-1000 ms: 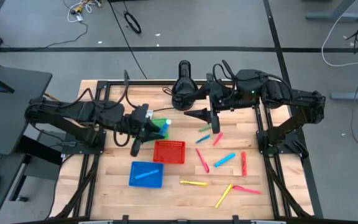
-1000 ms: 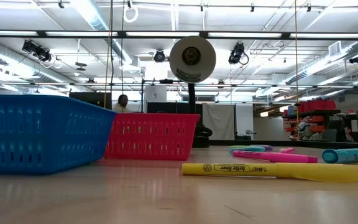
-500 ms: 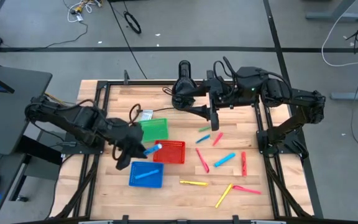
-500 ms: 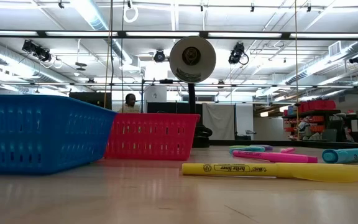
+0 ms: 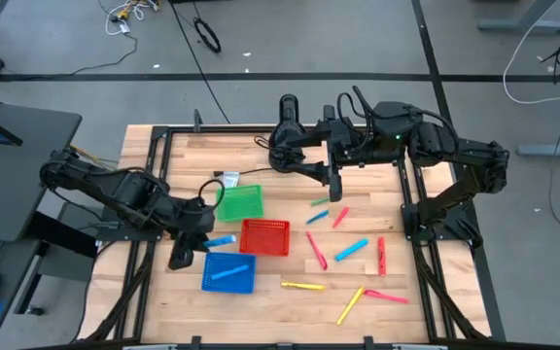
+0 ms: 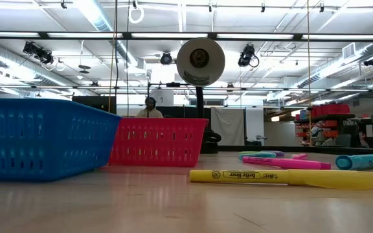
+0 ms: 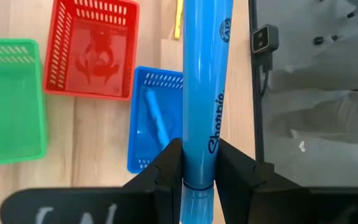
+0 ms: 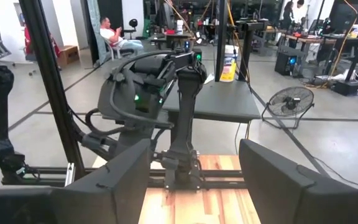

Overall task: Pick & Place Markers
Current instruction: Put the top blue highlighter pen into the blue bin

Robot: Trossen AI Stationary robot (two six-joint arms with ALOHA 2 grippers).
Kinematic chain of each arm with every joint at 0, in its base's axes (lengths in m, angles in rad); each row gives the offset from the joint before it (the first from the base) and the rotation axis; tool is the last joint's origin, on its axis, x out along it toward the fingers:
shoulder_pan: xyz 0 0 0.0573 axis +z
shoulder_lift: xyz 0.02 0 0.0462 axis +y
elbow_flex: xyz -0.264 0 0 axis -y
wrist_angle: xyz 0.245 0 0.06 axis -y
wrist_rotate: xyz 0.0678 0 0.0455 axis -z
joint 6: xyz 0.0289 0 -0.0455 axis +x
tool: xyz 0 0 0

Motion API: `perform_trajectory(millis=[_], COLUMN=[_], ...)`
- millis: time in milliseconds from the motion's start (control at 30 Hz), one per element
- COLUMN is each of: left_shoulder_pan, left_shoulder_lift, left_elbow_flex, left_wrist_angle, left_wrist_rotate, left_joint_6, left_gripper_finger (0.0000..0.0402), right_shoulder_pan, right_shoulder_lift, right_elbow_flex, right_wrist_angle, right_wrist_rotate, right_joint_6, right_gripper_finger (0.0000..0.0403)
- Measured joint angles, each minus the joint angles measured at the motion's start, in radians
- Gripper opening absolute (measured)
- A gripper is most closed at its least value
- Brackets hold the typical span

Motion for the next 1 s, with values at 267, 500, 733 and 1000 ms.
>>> perform_trajectory(millis=[267,500,733,1000], left_shoulder_pan=[-0.012,-0.051,-0.070,-0.091], left_shoulder_lift=[0.133,0.239,0.335,0.393], left_elbow_flex=[-0.001,-0.001,-0.033,-0.082], left_wrist_angle=[-0.018,-0.017,0.041,0.129], left_wrist_rotate=[-0.007,-0.055,-0.021,-0.002], left_joint_6=[0.024,0.039,0.015,-0.013], left_gripper_finger=[0.0073,0.0073,0.0073,0.0073], right_shoulder_pan=[-0.001,-0.006,-0.010,-0.026], right_shoulder_lift=[0.000,0.000,0.000,0.000], right_elbow_flex=[0.000,0.000,0.000,0.000], right_wrist_angle=[0.000,0.000,0.000,0.000], right_wrist_rotate=[0.000,0.000,0.000,0.000], right_joint_6=[-0.001,-0.030,-0.053,-0.049], right_gripper_finger=[0.0247,0.0247,0.0247,0.0247])
